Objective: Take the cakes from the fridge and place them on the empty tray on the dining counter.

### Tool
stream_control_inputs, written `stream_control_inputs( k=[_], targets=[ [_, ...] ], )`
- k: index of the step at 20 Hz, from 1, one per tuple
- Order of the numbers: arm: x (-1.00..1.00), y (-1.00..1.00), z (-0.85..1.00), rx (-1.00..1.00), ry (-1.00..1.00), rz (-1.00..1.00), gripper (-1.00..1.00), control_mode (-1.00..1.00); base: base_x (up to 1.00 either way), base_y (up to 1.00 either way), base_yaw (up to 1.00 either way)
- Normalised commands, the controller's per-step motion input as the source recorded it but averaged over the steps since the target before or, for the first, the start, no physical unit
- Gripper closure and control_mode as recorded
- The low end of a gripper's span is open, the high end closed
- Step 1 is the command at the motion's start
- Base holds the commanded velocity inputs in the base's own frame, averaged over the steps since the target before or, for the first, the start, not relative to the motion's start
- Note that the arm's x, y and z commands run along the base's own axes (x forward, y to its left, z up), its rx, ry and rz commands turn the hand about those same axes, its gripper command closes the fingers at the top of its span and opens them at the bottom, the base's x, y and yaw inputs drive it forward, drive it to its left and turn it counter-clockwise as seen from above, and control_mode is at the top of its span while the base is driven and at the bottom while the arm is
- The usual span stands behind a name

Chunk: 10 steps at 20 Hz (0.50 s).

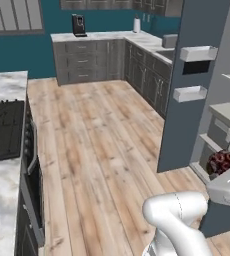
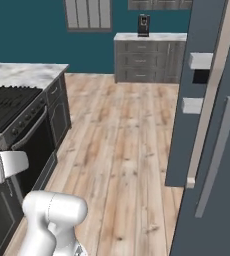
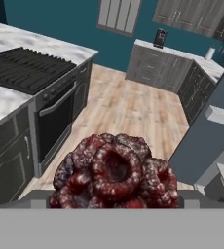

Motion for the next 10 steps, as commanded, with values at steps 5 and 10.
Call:
stream_control_inputs(
  k=[5,10],
  targets=[
    [0.0,0.0,0.0,0.0,0.0,0.0,1.0,1.0,-0.53,0.08,0.0],
    [0.0,0.0,0.0,0.0,0.0,0.0,1.0,1.0,-0.5,0.08,0.0]
  ],
)
